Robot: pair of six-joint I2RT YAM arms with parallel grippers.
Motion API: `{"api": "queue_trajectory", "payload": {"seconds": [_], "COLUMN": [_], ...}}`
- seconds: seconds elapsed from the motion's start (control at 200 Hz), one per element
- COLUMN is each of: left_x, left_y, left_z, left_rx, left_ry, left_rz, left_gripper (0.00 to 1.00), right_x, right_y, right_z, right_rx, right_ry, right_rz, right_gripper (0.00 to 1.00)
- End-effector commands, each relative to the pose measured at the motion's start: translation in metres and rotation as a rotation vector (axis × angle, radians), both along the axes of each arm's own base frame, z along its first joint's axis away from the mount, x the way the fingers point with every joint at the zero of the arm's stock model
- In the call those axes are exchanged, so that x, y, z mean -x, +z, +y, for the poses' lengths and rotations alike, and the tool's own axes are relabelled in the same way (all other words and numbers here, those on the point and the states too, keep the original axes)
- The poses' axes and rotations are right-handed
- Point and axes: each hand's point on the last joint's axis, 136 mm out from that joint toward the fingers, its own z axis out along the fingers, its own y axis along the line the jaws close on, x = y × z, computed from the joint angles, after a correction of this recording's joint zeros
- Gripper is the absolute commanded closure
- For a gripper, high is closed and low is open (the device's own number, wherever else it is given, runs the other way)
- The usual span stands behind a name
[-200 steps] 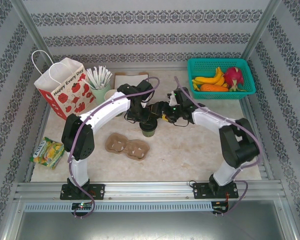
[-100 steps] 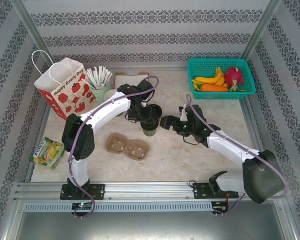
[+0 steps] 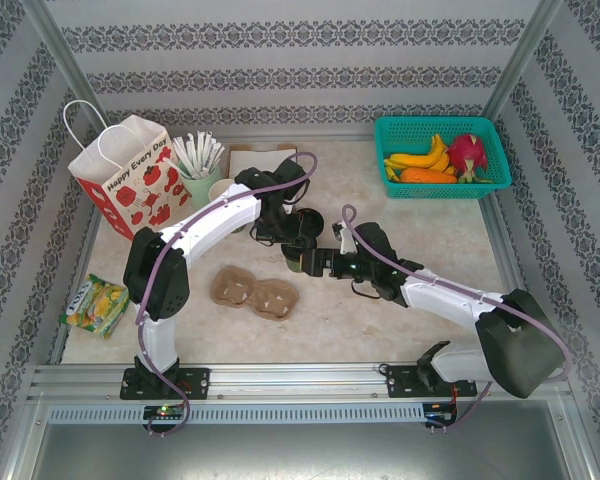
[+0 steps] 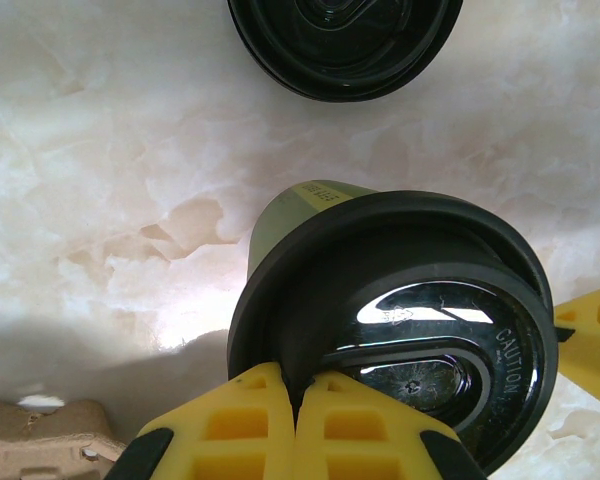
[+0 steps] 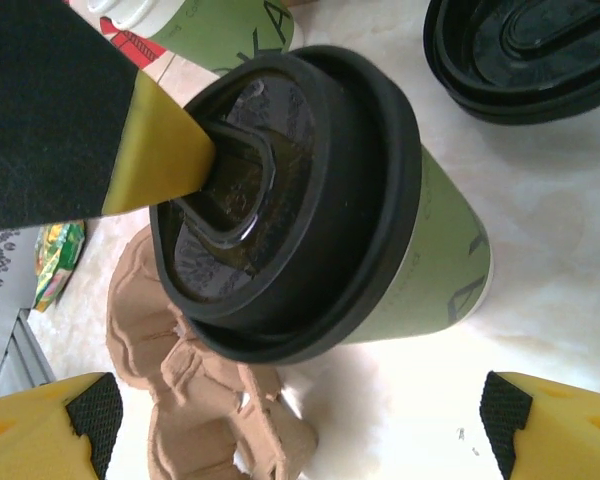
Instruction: Pack the takeout coffee
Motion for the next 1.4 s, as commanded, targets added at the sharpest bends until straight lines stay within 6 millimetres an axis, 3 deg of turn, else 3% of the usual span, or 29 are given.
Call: {"api": "queue_trajectory", "payload": {"seconds": [0.0, 0.609, 0.789, 0.929, 1.104, 1.259, 1.394], "left_x": [0.008, 0.011, 0.020, 0.021, 0.014, 0.015, 0.018], "left_y": [-0.034, -0.038, -0.058, -0.062, -0.053, -0.053, -0.054], "left_z": [-0.002, -0.003, 0.001, 0.005, 0.001, -0.002, -0.001], "left_rx": [-0.062, -0.068, -0.116, -0.136, -0.130, -0.117, -0.115], "left_ry": [-0.008, -0.019, -0.028, -0.025, -0.028, -0.030, -0.031], "left_rz": [0.064, 0.075, 0.112, 0.118, 0.094, 0.100, 0.110], "left_gripper": [1.00, 1.00, 1.00, 1.00, 1.00, 1.00, 1.00], "right_x": [-0.006, -0.011, -0.015, -0.008, -0.011, -0.017, -0.026], "right_y": [0.000, -0.022, -0.055, -0.027, 0.001, 0.001, -0.015], "right_z": [0.004, 0.004, -0.013, 0.004, 0.006, 0.004, -0.008], "right_rx": [0.002, 0.087, 0.181, 0.108, 0.087, 0.096, 0.153], "right_ry": [0.008, -0.013, -0.097, -0.011, 0.000, -0.026, -0.113], "right_rz": [-0.067, -0.075, -0.010, -0.100, -0.202, -0.207, -0.181], "right_gripper": [0.06, 0.12, 0.13, 0.13, 0.13, 0.14, 0.16]}}
